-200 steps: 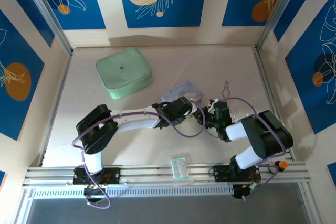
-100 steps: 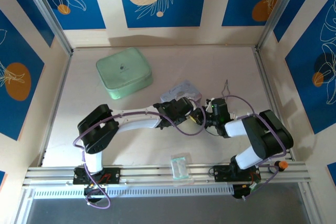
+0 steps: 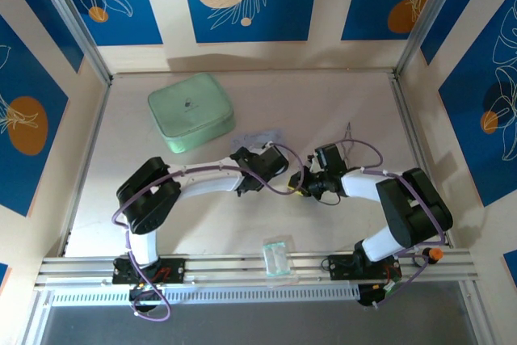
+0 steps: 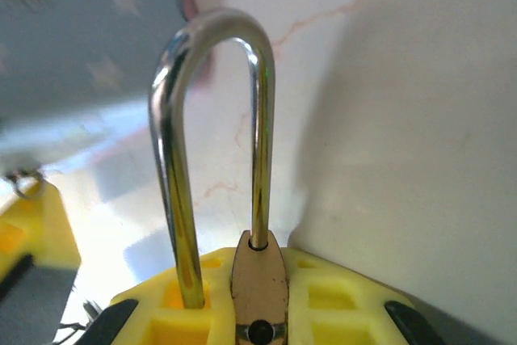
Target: Unlock the padlock with the key
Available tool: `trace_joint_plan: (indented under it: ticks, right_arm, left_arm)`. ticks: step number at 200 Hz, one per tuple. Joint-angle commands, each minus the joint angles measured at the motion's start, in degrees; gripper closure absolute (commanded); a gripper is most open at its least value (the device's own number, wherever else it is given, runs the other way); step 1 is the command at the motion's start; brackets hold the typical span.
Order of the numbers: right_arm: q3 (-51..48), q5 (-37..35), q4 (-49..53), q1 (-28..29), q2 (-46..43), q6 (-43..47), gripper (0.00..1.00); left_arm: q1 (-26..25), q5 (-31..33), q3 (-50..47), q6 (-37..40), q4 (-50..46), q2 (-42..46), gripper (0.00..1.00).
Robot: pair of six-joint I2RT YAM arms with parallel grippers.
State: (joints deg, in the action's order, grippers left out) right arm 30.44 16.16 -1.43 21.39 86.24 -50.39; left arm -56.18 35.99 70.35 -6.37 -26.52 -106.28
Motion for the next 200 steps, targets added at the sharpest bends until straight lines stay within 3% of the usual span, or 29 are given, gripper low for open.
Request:
trace_joint_plan:
  ticks: [1,53,113,186,200]
  right_arm:
    - [1.56,-0.86,19.05,0.59,0.90,6.01,0.91]
    - [4.57,-3.10,29.43,0.76,2.33,9.58,0.83]
    - [9.55,-8.89,38.24,2.46,1.43,11.21,0.74]
    - [17.03,-23.02,49.13,9.75,3.63,8.65,0.65]
    - [16.97,-23.06,49.09,9.82,3.04,8.71,0.62]
  left_arm:
    - [2.14,-1.35,-2.08,-3.52,-6.06,-0.33,0.17]
    - [4.39,-3.53,-3.11,-2.03,-2.40,2.41,0.14]
    - [4.39,-5.09,-3.97,-0.70,-0.47,7.29,0.03]
    - [4.41,-5.07,-6.05,-1.01,-0.80,13.31,0.01]
    - [4.42,-5.26,-6.60,-1.33,-0.89,14.42,0.01]
